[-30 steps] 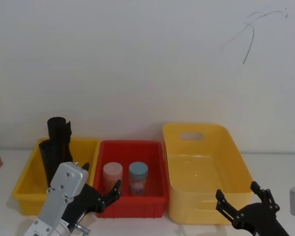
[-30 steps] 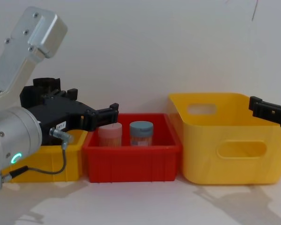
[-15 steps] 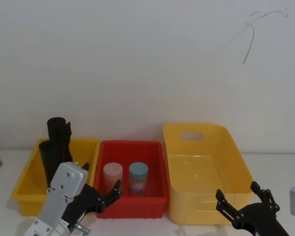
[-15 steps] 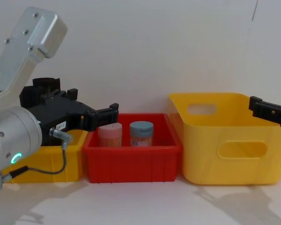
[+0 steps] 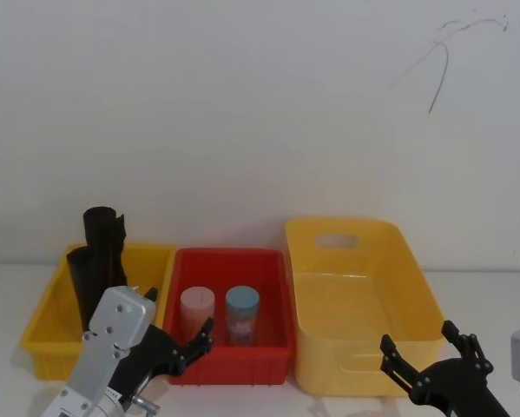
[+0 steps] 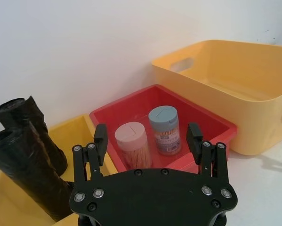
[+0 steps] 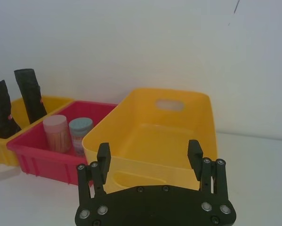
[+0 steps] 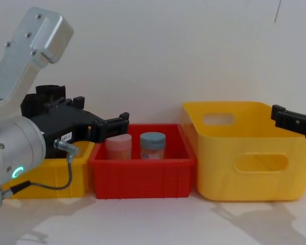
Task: Pick up the garbage bag with the one hand and transfer it to the other hand.
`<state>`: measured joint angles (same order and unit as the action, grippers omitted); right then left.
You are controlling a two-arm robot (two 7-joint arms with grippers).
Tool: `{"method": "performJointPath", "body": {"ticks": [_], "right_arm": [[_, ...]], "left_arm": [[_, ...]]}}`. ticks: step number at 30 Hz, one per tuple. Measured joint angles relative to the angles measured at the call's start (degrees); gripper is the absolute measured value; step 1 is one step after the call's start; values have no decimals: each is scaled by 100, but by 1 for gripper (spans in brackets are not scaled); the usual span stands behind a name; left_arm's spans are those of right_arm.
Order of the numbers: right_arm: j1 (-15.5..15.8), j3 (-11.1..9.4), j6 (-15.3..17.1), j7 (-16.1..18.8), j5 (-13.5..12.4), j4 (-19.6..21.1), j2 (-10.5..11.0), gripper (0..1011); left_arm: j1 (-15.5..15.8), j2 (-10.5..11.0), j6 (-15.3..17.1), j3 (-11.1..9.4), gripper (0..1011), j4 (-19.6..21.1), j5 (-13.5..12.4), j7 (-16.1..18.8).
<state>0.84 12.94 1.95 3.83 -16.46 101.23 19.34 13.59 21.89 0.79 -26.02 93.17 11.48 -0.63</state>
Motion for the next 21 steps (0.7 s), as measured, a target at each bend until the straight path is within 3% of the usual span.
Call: {"method": "performJointPath", "body": {"ticks": [21], "right_arm": [[0,0,0,0,0,0,0,1001]], "left_arm": [[-170,-4,2,97,1001,150,-77,168]]}}
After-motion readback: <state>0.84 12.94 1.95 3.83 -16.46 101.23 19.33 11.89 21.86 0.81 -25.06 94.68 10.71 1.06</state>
